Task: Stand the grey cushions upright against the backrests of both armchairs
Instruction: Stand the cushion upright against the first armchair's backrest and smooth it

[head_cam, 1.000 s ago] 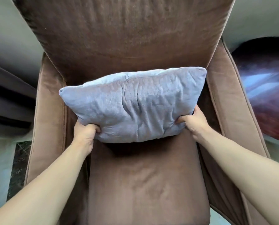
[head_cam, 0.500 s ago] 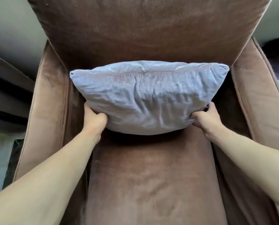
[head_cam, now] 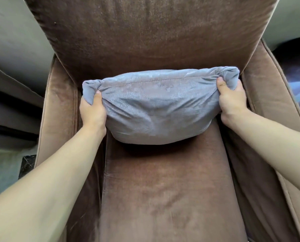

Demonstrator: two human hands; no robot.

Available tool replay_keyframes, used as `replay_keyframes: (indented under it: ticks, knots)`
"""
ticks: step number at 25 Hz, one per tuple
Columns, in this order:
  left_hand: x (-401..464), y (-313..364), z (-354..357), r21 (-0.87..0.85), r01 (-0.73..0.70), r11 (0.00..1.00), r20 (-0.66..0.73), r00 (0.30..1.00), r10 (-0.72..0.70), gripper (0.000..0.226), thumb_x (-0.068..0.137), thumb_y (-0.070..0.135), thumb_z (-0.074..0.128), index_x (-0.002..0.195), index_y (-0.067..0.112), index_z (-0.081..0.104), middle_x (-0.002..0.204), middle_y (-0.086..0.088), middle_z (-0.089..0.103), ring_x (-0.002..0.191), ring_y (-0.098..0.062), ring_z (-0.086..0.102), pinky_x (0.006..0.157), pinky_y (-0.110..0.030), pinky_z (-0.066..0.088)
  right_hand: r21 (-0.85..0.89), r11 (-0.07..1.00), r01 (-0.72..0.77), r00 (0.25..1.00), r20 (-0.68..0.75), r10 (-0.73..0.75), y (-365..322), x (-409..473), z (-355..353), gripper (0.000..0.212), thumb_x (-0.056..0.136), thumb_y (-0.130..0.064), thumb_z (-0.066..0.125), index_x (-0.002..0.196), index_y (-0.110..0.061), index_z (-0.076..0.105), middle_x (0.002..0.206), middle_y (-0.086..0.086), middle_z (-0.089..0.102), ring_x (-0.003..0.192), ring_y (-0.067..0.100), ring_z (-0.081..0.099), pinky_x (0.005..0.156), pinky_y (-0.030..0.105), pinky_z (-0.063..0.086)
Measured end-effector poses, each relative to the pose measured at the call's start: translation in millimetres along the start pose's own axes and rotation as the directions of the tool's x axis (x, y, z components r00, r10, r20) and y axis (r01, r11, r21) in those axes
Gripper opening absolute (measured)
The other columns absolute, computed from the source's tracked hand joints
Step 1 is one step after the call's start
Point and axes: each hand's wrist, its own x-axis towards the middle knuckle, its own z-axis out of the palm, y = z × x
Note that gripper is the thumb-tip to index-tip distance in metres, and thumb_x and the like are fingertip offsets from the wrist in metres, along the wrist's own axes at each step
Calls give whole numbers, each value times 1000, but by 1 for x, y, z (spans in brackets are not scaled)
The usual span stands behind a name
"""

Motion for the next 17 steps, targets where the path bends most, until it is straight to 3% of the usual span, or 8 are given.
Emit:
replay_keyframes:
  ticks: [2,5,7,10,12,14,15,17]
  knots:
    - [3,8,-4,10,-43,999,-3,999,43,12,106,27,62,118,25,63,105,17,70,97,3,67,84,-12,54,26,999,34,999,-9,-33,-8,3,-11,24,85,-43,74,104,-29,67,120,0,76,117,17,72,108,46,54]
    - [6,12,-3,147,-83,986,69,995,73,27,102,41,63,123,24,66,114,10,72,111,-8,69,96,-24,55,-21,999,25,999,-25,-26,-10,7,-19,32,83,-54,73,106,-31,67,119,-3,77,116,16,72,106,47,55]
    - [8,10,-6,183,43,982,117,991,-65,49,92,66,60,121,27,65,123,9,70,121,-16,67,105,-38,54,-47,998,-44,998,50,46,1,10,-20,51,80,-65,73,115,-29,68,123,-4,76,118,15,71,107,48,55]
    - [-7,5,-15,107,279,954,219,930,-296,89,74,93,42,141,36,61,139,9,68,129,-20,62,108,-55,48,25,968,-249,957,159,242,14,2,-25,84,73,-83,70,135,-26,64,125,-8,76,121,11,70,109,44,53]
    - [-18,-12,-23,-4,421,907,181,892,-413,66,95,76,36,140,35,61,139,5,67,122,-23,61,105,-61,44,154,899,-409,906,185,381,24,-6,-33,72,86,-81,53,135,-30,65,115,-10,78,121,14,67,110,44,49]
    - [-24,-42,-30,-17,515,857,79,855,-512,41,106,31,39,141,27,60,147,-6,61,120,-33,59,97,-65,46,251,795,-553,832,114,543,48,-11,-43,54,99,-57,44,139,-26,64,131,2,72,132,27,59,117,50,39]
    - [-28,-58,-32,55,526,849,59,847,-529,50,104,10,36,147,24,56,152,-9,56,120,-35,58,95,-64,51,171,789,-590,806,62,589,60,-17,-46,46,102,-37,43,142,-25,61,136,6,68,130,29,58,115,50,39]
    - [-32,-82,-30,281,462,841,103,857,-506,69,97,-11,32,156,25,46,154,-7,53,116,-32,61,91,-55,58,-109,783,-612,785,33,618,81,-27,-48,58,94,-4,41,145,-27,57,123,4,67,93,22,64,94,45,49]
